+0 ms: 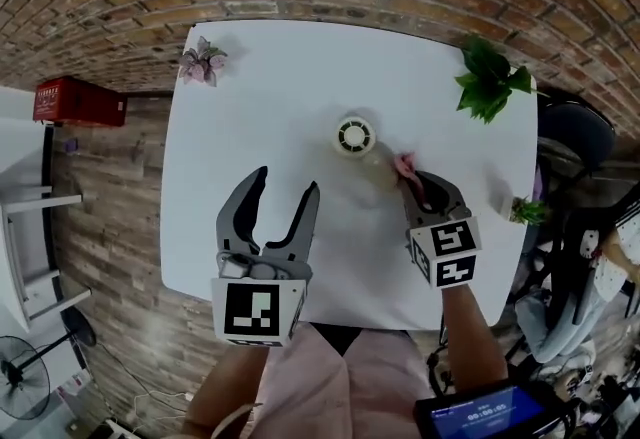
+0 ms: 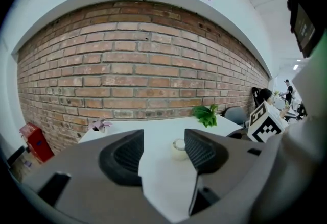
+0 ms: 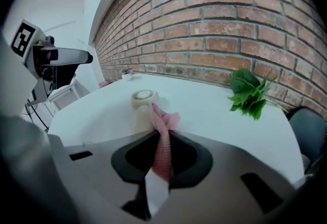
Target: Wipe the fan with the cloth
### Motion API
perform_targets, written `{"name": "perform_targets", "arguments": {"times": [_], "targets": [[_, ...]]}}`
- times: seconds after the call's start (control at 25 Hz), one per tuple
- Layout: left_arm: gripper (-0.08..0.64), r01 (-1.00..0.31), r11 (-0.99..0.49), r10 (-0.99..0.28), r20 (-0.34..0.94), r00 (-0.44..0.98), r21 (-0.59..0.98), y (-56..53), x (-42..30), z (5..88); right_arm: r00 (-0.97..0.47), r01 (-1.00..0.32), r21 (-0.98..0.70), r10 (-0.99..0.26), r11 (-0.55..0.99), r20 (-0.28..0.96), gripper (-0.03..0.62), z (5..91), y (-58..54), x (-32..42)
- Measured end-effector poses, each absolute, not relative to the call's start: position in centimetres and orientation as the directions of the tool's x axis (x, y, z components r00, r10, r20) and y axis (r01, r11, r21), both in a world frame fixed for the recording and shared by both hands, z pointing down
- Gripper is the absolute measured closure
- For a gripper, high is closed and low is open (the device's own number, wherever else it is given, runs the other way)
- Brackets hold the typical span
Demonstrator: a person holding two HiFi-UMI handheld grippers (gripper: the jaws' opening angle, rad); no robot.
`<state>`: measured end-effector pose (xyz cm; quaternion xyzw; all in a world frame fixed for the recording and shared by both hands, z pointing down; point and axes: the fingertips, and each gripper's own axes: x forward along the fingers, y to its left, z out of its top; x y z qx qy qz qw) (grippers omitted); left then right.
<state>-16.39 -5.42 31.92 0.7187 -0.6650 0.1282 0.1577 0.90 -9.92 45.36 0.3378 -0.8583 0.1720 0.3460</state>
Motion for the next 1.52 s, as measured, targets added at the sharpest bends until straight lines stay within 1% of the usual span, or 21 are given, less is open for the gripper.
{"name": "perform_targets", "arguments": {"times": [0.44,0.56,0.68,0.84,1.0,1.08,1.2,1.32,1.44,1.52], "targets": [[0.302,-0.991,-0.131,-0.916,0.379,0.128,0.019,-5.7,-15.8,30.5,-0.663,-0.586,-0.203,-0.320,0.785,0.676,0.538,45.2,-3.6,-7.7],[0.302,-0.988,-0.157,-0.912,0.384,0.146,0.004,-5.7,-15.6,30.3,-0.675,-0.569,-0.207,-0.309,0.796,0.670,0.538,44.8,-3.3,-8.6],[0.300,-0.970,-0.241,-0.880,0.425,0.211,-0.017,-5.9,-15.0,31.3,-0.689,-0.553,-0.227,-0.287,0.802,0.666,0.538,44.4,-2.9,-8.1],[0.275,-0.904,-0.427,-0.755,0.547,0.363,0.010,-6.3,-13.7,34.6,-0.699,-0.544,-0.263,-0.256,0.797,0.668,0.538,44.2,-2.5,-7.0],[0.250,-0.838,-0.545,-0.648,0.624,0.436,0.021,-7.3,-13.3,37.5,-0.699,-0.549,-0.275,-0.253,0.789,0.669,0.538,44.1,-2.5,-6.6],[0.244,-0.777,-0.629,-0.567,0.666,0.485,0.030,-7.6,-12.4,39.1,-0.699,-0.550,-0.283,-0.247,0.786,0.671,0.538,44.2,-2.4,-6.6],[0.235,-0.647,-0.760,-0.406,0.739,0.538,0.053,-7.5,-11.2,41.7,-0.695,-0.554,-0.296,-0.237,0.778,0.679,0.538,44.6,-2.3,-6.6],[0.235,-0.542,-0.839,-0.300,0.784,0.544,0.055,-8.2,-10.7,43.6,-0.689,-0.561,-0.301,-0.234,0.771,0.686,0.538,45.2,-2.5,-6.6],[0.236,-0.467,-0.882,-0.210,0.841,0.499,0.058,-8.4,-10.9,45.3,-0.688,-0.570,-0.312,-0.235,0.760,0.686,0.540,45.5,-2.5,-6.6],[0.263,-0.408,-0.912,-0.156,0.878,0.453,0.048,-8.1,-11.2,46.5,-0.686,-0.575,-0.313,-0.237,0.756,0.688,0.538,45.6,-2.5,-6.7]]}}
